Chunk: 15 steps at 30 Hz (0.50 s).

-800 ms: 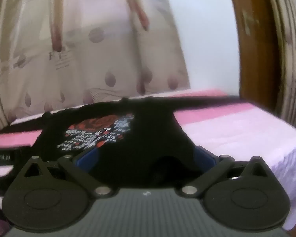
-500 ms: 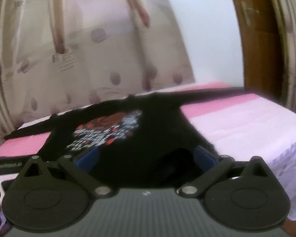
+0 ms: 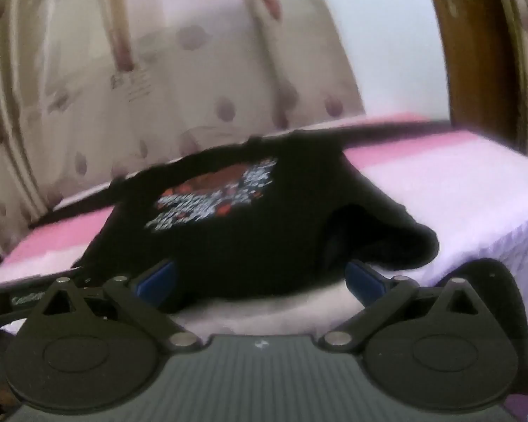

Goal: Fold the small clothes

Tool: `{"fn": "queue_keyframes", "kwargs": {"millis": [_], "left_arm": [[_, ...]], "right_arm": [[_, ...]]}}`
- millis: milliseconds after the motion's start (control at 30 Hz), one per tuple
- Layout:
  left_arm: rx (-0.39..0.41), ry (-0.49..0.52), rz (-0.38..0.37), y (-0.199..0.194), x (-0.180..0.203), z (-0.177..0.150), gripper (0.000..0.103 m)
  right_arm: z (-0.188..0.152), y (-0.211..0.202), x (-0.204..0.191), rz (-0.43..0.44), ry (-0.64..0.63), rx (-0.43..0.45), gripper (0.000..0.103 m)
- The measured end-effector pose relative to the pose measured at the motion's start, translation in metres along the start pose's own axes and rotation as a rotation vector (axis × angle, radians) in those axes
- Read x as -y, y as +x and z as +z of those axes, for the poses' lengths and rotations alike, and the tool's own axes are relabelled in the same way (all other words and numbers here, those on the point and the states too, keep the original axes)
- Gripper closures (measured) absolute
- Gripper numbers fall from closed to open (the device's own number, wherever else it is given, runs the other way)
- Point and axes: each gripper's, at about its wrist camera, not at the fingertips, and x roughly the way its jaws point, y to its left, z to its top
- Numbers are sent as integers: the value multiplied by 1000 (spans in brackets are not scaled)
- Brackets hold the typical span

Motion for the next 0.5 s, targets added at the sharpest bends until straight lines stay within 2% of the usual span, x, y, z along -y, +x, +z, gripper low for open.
{"fn": "queue_keyframes", "kwargs": {"millis": [167, 267, 500], "left_arm": [[-2, 51, 8, -5, 10, -13, 0], [-8, 78, -6, -9, 12, -18, 0], [-18, 131, 62, -12, 18, -21, 0]], "right_arm": [[-11, -12, -16, -16, -79, 11, 0], [-13, -21, -11, 7, -46, 42, 0], [-17, -35, 2, 86, 13, 86, 0]]}}
